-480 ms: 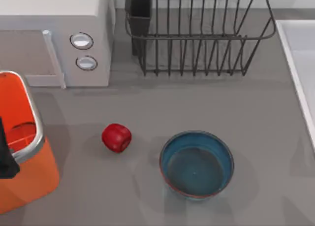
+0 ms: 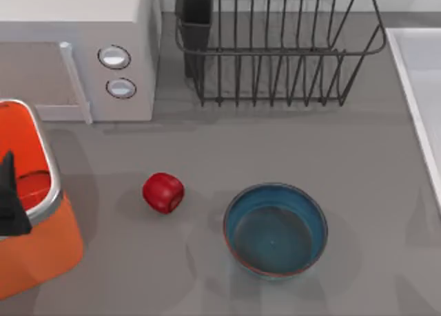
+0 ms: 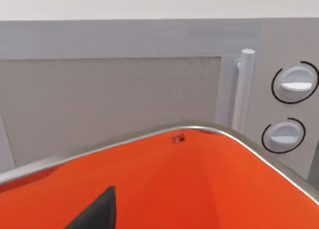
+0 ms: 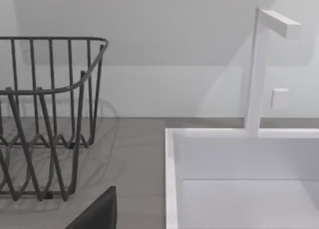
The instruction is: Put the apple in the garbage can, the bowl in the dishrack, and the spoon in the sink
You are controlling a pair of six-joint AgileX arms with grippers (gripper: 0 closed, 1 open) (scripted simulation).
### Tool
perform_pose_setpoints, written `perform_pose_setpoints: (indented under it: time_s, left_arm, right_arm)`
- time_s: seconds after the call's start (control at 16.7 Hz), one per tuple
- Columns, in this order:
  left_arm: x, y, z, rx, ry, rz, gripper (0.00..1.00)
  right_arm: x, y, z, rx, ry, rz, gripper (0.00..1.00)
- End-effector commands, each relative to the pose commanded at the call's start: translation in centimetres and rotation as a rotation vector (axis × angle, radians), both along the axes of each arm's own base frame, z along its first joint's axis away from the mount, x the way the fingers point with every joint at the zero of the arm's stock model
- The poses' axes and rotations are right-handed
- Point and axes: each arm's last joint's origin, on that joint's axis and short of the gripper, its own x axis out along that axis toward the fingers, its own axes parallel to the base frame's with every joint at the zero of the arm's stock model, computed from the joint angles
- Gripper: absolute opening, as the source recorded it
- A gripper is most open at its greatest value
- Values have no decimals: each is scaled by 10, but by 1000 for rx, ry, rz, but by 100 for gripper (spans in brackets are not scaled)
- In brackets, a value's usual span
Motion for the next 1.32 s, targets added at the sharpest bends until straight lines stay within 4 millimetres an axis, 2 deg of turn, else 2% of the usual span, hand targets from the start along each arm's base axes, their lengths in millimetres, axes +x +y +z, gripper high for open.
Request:
perform_pose_setpoints:
  time_s: [0.24,0.6,0.9,1.08,1.32]
  left_arm:
    - [27,-13,37,25,253,-85,100]
    - [79,-43,55,119,613,-200,100]
    - [129,-79,64,207,835,-279,100]
    - [157,-104,56,261,979,-321,100]
    - [200,-148,19,371,1233,-366,100]
  right_arm:
    - [0,0,0,0,0,0,100]
    - [0,0,0,0,0,0,100]
    - [0,0,0,0,0,0,100]
    - [0,0,0,0,0,0,100]
    - [0,0,0,0,0,0,100]
